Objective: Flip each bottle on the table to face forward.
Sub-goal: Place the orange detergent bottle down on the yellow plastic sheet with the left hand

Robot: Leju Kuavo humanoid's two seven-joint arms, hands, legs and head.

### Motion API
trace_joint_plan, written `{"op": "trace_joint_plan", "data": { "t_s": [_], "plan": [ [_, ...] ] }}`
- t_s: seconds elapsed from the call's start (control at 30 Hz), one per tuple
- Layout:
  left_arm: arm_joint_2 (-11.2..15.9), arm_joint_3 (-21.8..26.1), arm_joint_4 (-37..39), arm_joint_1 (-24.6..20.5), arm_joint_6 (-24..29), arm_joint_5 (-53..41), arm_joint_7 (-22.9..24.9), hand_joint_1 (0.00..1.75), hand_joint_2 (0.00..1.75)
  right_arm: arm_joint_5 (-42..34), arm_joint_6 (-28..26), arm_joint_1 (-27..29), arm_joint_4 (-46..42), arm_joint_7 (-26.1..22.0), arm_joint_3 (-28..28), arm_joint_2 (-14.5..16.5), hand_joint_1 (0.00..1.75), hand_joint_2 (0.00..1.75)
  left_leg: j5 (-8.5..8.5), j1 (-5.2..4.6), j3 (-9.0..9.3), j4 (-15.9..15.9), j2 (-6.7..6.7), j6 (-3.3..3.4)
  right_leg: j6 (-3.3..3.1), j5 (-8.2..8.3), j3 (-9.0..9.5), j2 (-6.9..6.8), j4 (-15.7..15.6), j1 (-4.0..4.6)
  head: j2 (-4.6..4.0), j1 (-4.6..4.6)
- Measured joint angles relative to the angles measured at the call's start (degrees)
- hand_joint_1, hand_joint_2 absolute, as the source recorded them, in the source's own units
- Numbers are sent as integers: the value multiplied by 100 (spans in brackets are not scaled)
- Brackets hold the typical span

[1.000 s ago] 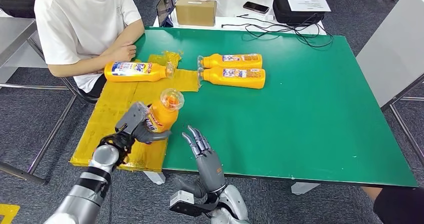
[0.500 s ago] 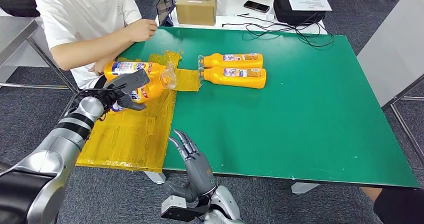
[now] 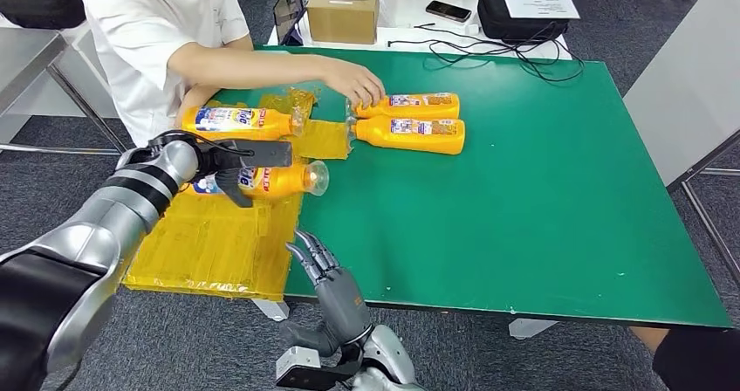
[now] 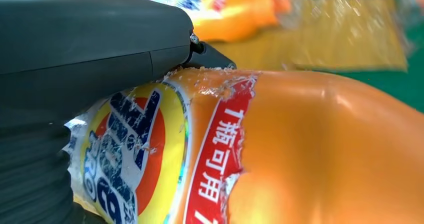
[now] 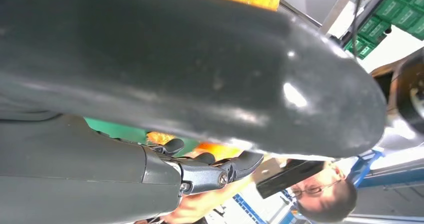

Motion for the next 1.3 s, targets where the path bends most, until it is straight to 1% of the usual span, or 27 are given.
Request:
{"op": "trace_joint_plan", "data": {
  "t_s": [0.03, 0.07, 0.1, 0.2, 0.37, 0.47, 0.6, 0.73, 0.87, 1.2, 1.3],
  "plan": [
    [-46, -87, 36, 9, -9, -25, 31, 9, 175, 18, 1, -1, 11, 0, 0, 1, 0, 0, 0, 0, 0, 0, 0, 0, 0, 0, 0, 0, 0, 0, 0, 0],
    [-93, -169, 72, 24, -11, -43, 69, 2, 175, 27, 1, -2, 23, 0, 0, 2, 0, 0, 0, 0, -1, 0, 0, 0, 0, 0, 0, 0, 0, 0, 0, 1],
    [-128, -240, 108, 45, -8, -48, 111, 0, 175, 26, 1, -4, 34, 0, 0, 3, 0, 0, -1, 0, -1, 0, 1, 0, 0, 0, 0, 1, 0, 0, 0, 1],
    [-220, -369, 208, 173, 93, 42, 239, 0, 175, -17, 0, -12, 65, 0, 0, 5, 0, 0, -1, 0, 0, 0, 2, 0, 0, 0, 0, 2, 0, 1, 0, 0],
    [-353, -469, 296, 697, 792, 68, 365, 0, 175, -59, -1, -23, 119, 0, 0, 11, 0, 0, -1, 1, 1, -1, 2, -1, -1, -1, -1, 2, 1, 2, 0, -1],
    [-413, -530, 322, 951, 1082, 29, 414, 0, 175, -72, -1, -26, 140, 0, 0, 11, 0, 0, -1, 1, 1, -2, 1, 0, -1, -2, 2, -1, 1, 1, 0, -1],
    [-459, -559, 350, 1154, 1354, 19, 623, 0, 175, -120, 0, -33, 170, 0, 0, 13, 0, 0, -6, -1, 19, -5, -2, 1, -1, -4, 24, -2, -2, -3, 0, -1],
    [-473, -560, 390, 1298, 1409, 25, 808, 0, 175, -156, 0, -40, 209, 0, 0, 16, 0, 0, -15, -2, 60, -7, -2, -1, -1, -7, 64, -1, -3, -4, 0, -1],
    [-472, -557, 402, 1375, 1421, 42, 862, 0, 175, -178, -1, -44, 234, 0, 0, 19, 0, 0, -20, -1, 91, -9, 0, -3, -2, -9, 92, 0, -3, -3, 0, -3],
    [-464, -418, 402, 1428, 1428, 190, 667, 0, 175, -178, -1, -45, 248, 0, 0, 20, 0, 0, -16, 0, 111, -9, -4, -3, -2, -8, 112, -1, -2, -4, 0, -2],
    [-465, -325, 400, 1420, 1427, 425, 427, 0, 175, -173, -1, -44, 248, 0, -2, 19, 0, 0, -15, -1, 113, -9, -4, -2, -2, -8, 113, -1, -2, -5, 0, -2]
  ]
}}
